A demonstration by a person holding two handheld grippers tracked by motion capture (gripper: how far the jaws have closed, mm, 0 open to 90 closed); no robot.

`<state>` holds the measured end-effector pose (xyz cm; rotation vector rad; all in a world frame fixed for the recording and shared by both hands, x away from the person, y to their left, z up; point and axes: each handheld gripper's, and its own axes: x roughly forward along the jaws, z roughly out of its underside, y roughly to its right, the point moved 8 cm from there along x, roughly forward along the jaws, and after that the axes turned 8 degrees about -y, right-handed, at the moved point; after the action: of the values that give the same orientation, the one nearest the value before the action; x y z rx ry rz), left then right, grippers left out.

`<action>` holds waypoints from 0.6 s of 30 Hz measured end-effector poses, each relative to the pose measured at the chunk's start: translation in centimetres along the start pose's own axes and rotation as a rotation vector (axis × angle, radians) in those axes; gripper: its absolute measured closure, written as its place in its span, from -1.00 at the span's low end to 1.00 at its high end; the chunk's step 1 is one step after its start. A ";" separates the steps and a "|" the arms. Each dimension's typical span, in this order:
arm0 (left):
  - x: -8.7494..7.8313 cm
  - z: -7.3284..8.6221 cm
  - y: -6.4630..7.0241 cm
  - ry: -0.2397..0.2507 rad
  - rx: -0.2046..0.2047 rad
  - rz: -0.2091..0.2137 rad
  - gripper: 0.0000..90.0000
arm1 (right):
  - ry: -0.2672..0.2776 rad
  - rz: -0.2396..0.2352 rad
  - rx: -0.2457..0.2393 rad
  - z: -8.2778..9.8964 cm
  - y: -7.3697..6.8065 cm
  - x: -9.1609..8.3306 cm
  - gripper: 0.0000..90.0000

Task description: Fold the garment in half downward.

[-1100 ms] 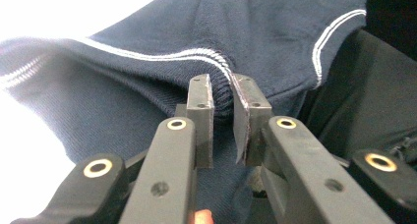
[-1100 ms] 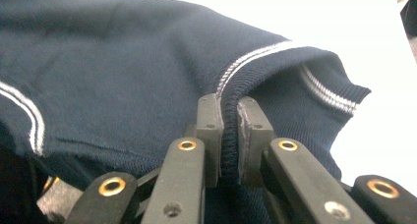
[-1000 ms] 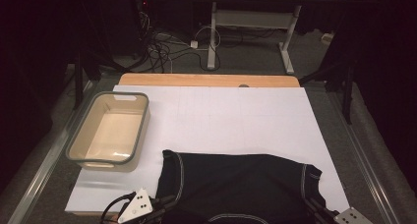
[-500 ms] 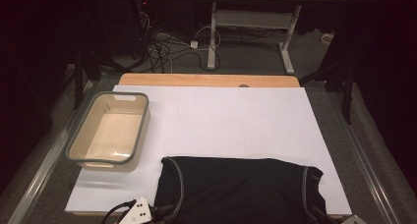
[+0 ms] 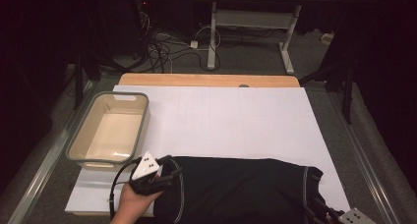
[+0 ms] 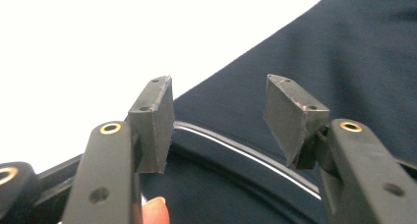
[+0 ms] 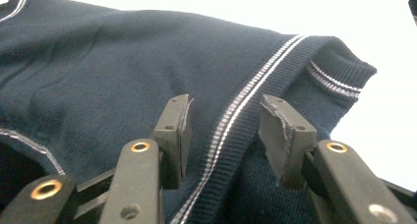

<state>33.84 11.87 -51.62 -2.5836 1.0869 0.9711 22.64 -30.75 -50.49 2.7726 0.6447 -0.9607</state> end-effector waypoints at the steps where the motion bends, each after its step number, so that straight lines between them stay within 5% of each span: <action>1: 0.6 -0.1 -0.5 -0.007 -0.012 -0.011 -0.30 | -0.001 0.001 0.002 -0.1 0.1 0.1 0.25; 8: 3.1 0.8 -3.0 -0.145 -0.110 -0.077 -0.31 | 0.008 0.024 0.024 -1.4 1.6 1.1 0.21; 12: 3.4 1.3 -3.4 -0.208 -0.178 -0.041 -0.34 | 0.014 0.061 0.034 -3.8 3.5 2.5 0.15; 18: 3.4 1.5 -3.4 -0.205 -0.188 -0.015 -0.17 | -0.036 0.132 0.090 -7.0 6.9 5.6 0.01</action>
<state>37.20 12.98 -55.20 -2.5561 0.9640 1.3598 33.48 -33.12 -48.54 2.8261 0.4171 -1.0330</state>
